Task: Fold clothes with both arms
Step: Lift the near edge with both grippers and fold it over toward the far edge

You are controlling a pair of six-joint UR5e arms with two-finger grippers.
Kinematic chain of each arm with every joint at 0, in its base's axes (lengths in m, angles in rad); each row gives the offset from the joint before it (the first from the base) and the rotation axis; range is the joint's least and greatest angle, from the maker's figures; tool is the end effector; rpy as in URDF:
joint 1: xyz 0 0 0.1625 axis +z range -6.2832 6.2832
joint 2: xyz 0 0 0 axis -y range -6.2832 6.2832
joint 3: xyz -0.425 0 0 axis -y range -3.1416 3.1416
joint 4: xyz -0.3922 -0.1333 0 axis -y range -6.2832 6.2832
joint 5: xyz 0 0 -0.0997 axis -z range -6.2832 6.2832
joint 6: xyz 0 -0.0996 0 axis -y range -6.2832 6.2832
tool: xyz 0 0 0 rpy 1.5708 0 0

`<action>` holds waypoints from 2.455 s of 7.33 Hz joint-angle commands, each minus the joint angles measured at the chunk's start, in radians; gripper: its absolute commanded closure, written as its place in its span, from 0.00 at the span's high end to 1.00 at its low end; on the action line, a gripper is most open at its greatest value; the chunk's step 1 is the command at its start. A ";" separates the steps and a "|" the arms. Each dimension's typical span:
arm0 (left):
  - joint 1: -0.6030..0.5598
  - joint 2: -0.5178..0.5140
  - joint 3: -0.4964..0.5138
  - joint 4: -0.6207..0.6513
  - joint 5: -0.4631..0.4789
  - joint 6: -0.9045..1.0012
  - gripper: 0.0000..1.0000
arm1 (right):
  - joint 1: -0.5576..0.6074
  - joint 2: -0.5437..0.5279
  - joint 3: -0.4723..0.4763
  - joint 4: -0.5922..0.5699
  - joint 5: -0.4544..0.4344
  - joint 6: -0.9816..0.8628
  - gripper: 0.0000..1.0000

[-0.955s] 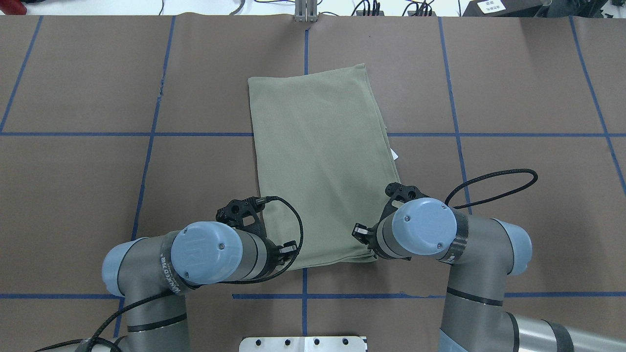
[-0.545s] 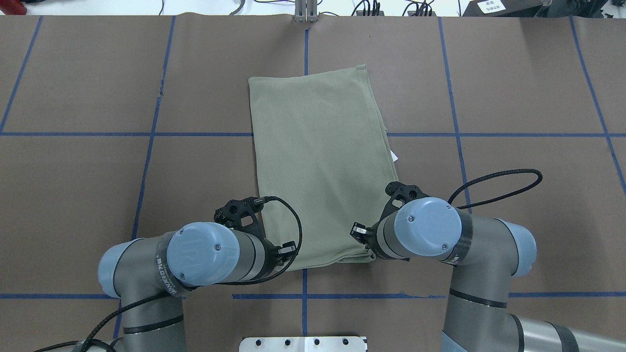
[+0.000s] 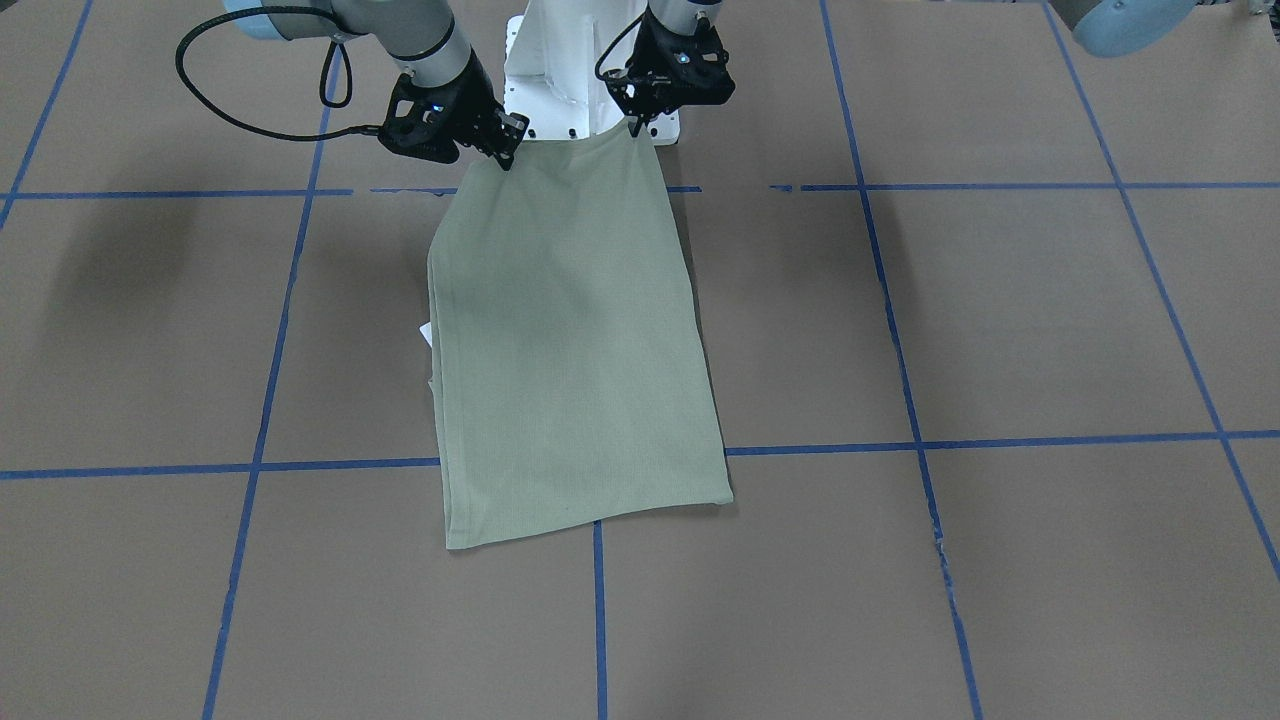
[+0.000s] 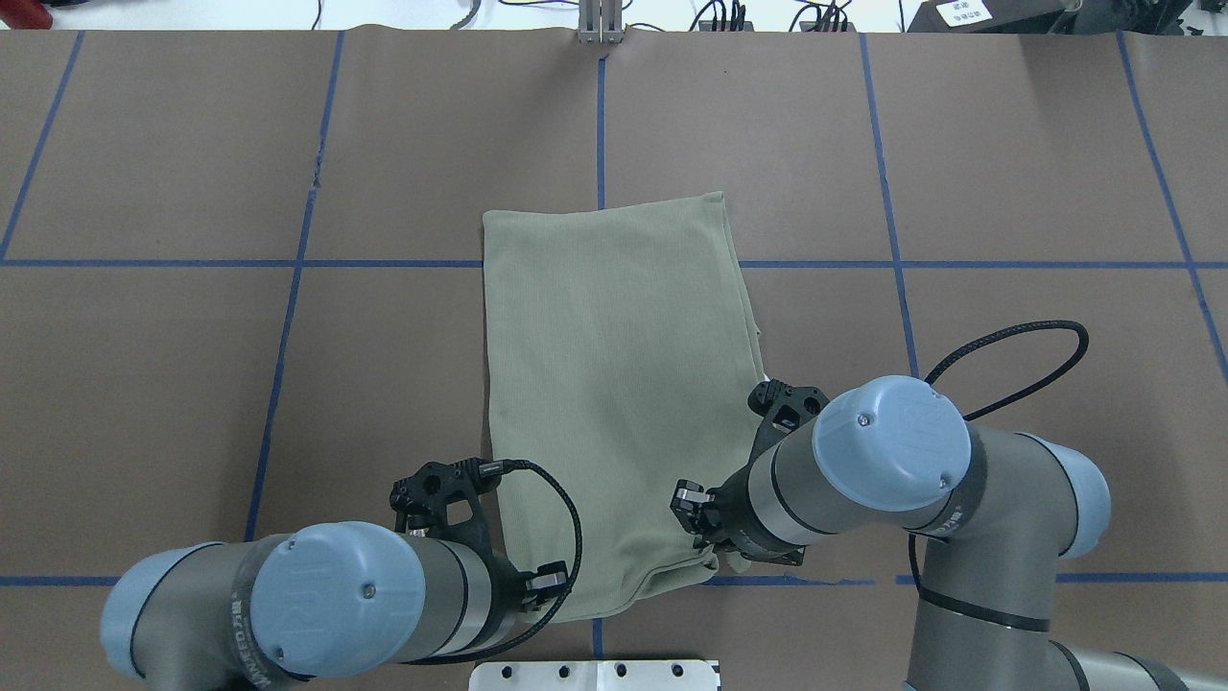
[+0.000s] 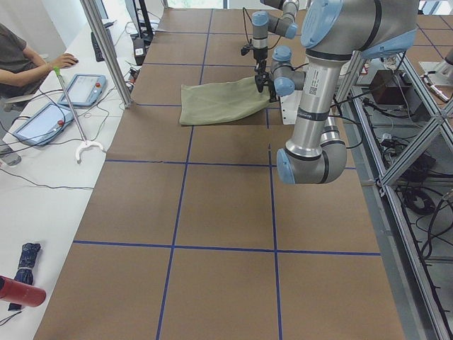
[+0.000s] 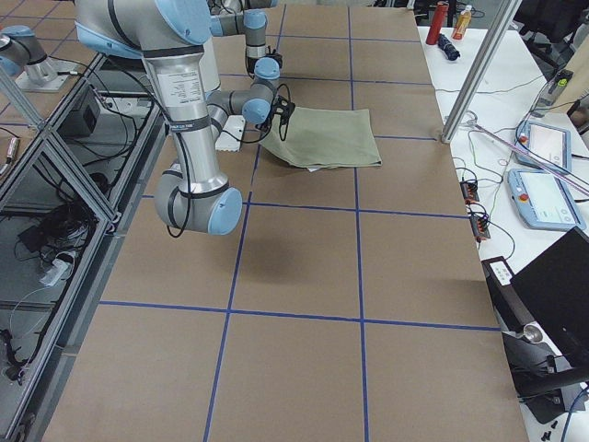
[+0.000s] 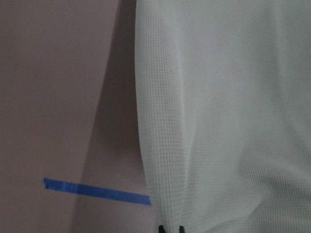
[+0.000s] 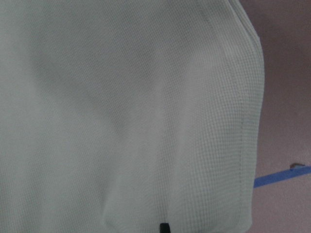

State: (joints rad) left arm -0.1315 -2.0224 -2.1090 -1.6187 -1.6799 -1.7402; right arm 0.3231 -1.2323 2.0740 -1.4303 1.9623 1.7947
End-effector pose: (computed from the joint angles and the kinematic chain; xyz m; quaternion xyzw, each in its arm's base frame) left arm 0.5160 -0.1918 0.1815 -0.0567 0.4942 -0.1032 0.8614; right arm -0.4764 -0.2600 0.2391 -0.1484 -0.4705 0.1453 0.8576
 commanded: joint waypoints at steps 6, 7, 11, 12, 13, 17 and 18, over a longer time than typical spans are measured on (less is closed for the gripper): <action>-0.176 -0.021 -0.019 0.045 -0.011 0.152 0.00 | 0.164 0.068 -0.089 0.011 -0.016 -0.047 0.00; -0.238 -0.033 0.009 0.036 -0.011 0.178 0.00 | 0.201 0.123 -0.139 0.011 -0.016 -0.051 0.00; -0.397 -0.104 0.281 -0.163 -0.012 0.218 0.00 | 0.266 0.186 -0.346 0.196 -0.043 -0.080 0.00; -0.413 -0.105 0.347 -0.215 -0.012 0.218 0.00 | 0.272 0.197 -0.374 0.198 -0.057 -0.081 0.00; -0.421 -0.105 0.386 -0.257 -0.012 0.218 0.00 | 0.281 0.264 -0.453 0.195 -0.059 -0.078 0.00; -0.437 -0.159 0.486 -0.285 -0.012 0.220 0.00 | 0.321 0.376 -0.603 0.197 -0.053 -0.077 0.00; -0.451 -0.180 0.515 -0.285 -0.012 0.221 0.00 | 0.330 0.401 -0.639 0.197 -0.052 -0.078 0.00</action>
State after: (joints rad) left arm -0.5689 -2.1753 -1.6304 -1.9028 -1.6918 -1.5200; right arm 0.6397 -0.8622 1.4782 -1.2334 1.9086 1.7174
